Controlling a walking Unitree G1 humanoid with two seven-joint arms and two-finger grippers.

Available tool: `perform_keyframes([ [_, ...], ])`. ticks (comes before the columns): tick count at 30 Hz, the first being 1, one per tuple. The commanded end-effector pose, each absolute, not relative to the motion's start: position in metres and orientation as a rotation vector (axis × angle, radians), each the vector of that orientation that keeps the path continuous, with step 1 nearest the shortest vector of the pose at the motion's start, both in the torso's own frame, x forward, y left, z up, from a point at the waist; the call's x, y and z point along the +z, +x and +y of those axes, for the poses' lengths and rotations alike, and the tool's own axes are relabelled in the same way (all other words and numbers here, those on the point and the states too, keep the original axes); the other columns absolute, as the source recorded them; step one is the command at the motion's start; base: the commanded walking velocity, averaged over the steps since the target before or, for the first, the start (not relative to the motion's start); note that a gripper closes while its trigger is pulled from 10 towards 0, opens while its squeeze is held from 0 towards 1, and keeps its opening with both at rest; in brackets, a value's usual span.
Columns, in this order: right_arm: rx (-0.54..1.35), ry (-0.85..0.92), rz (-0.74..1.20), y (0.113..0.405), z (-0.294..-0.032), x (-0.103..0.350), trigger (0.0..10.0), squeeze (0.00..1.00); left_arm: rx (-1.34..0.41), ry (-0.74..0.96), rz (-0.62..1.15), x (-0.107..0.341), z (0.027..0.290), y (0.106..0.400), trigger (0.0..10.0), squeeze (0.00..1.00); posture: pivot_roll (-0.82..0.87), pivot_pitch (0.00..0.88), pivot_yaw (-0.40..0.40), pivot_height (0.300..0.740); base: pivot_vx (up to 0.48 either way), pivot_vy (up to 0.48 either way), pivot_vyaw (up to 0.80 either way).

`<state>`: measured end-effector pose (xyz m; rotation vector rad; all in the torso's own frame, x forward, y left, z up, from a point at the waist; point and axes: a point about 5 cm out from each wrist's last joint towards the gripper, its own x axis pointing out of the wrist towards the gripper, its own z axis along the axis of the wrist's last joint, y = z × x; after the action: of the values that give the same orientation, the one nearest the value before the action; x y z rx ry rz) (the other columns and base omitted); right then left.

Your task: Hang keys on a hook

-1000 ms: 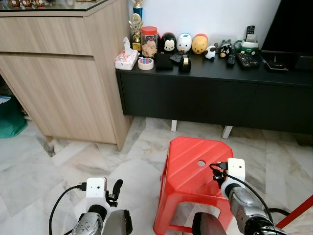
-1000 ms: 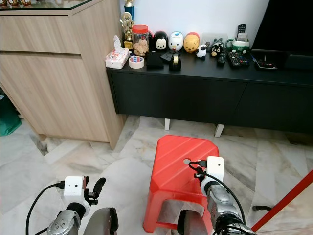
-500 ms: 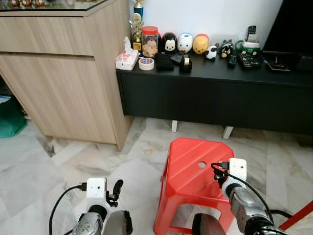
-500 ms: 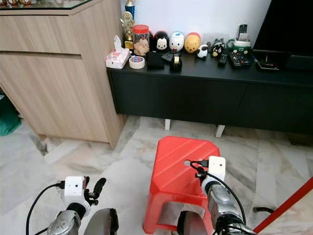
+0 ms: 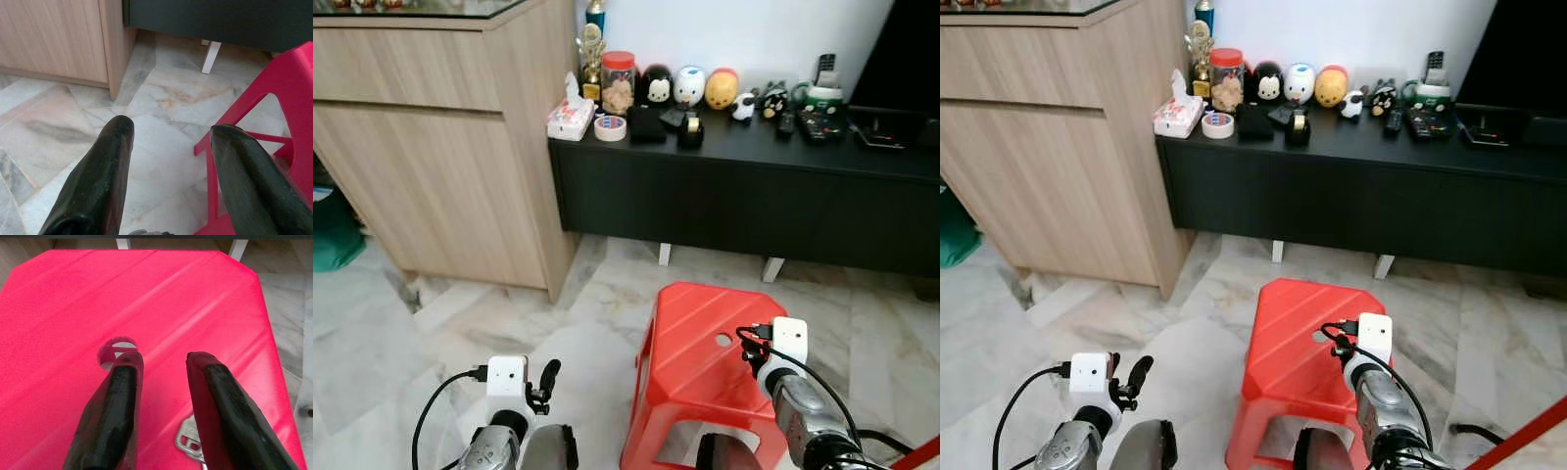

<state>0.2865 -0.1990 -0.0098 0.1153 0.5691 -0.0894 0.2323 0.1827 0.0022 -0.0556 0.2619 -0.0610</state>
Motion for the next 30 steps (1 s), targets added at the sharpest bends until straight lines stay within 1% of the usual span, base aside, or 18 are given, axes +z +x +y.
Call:
perform_keyframes([
  [1,-0.1,0.116,0.573,0.283,-0.201,-0.012,10.0,0.0,-0.071,-0.042,0.27,0.0,0.182,0.23,10.0,0.0,0.04,0.0,-0.033,0.588,0.33,0.0,0.0],
  [3,-0.102,0.111,0.579,0.283,-0.201,-0.013,10.0,0.0,-0.068,-0.041,0.27,0.001,0.183,0.23,10.0,0.0,0.04,0.0,-0.033,0.588,0.285,0.0,0.0],
  [9,-0.138,0.094,0.605,0.279,-0.208,-0.016,10.0,0.0,-0.063,-0.04,0.27,0.0,0.184,0.23,10.0,0.0,0.05,0.0,-0.035,0.588,0.0,0.0,0.0],
  [13,-0.179,0.071,0.637,0.275,-0.218,-0.018,10.0,0.0,-0.063,-0.039,0.272,0.0,0.184,0.23,10.0,0.0,0.04,0.0,-0.034,0.588,0.0,0.0,0.0],
  [16,-0.173,0.076,0.654,0.272,-0.221,-0.019,10.0,0.0,-0.065,-0.039,0.272,0.0,0.184,0.23,10.0,0.0,0.04,0.0,-0.034,0.588,0.0,0.0,0.0],
  [17,-0.159,0.087,0.657,0.272,-0.22,-0.02,10.0,0.34,-0.066,-0.038,0.272,0.0,0.184,0.231,10.0,0.0,0.04,0.0,-0.034,0.588,0.0,0.0,0.0],
  [18,-0.147,0.095,0.659,0.272,-0.219,-0.02,10.0,1.0,-0.066,-0.037,0.272,0.0,0.185,0.23,10.0,0.0,0.04,0.003,-0.033,0.588,0.0,0.0,0.0],
  [20,-0.092,0.091,0.677,0.272,-0.217,-0.021,10.0,1.0,-0.066,-0.036,0.272,0.0,0.185,0.23,10.0,0.0,0.04,0.005,-0.032,0.588,0.0,0.0,0.0],
  [23,-0.067,0.06,0.707,0.271,-0.217,-0.022,10.0,1.0,-0.066,-0.036,0.274,0.0,0.186,0.23,10.0,0.0,0.04,0.005,-0.032,0.588,0.0,0.0,0.0],
  [24,-0.067,0.038,0.719,0.27,-0.218,-0.023,10.0,0.87,-0.066,-0.035,0.274,0.0,0.186,0.23,10.0,0.0,0.05,0.008,-0.03,0.588,0.0,0.0,0.0],
  [25,-0.076,0.023,0.729,0.27,-0.221,-0.023,10.0,0.07,-0.066,-0.034,0.274,0.0,0.186,0.23,10.0,0.0,0.05,0.01,-0.029,0.588,0.0,0.0,0.0],
  [26,-0.105,0.018,0.74,0.269,-0.227,-0.022,10.0,0.0,-0.067,-0.032,0.275,0.0,0.187,0.229,10.0,0.0,0.05,0.012,-0.029,0.588,0.0,0.0,0.0],
  [30,-0.114,0.025,0.739,0.27,-0.231,-0.02,10.0,0.0,-0.065,-0.028,0.277,0.0,0.189,0.228,10.0,0.0,0.05,0.013,-0.027,0.588,0.0,0.0,0.0],
])
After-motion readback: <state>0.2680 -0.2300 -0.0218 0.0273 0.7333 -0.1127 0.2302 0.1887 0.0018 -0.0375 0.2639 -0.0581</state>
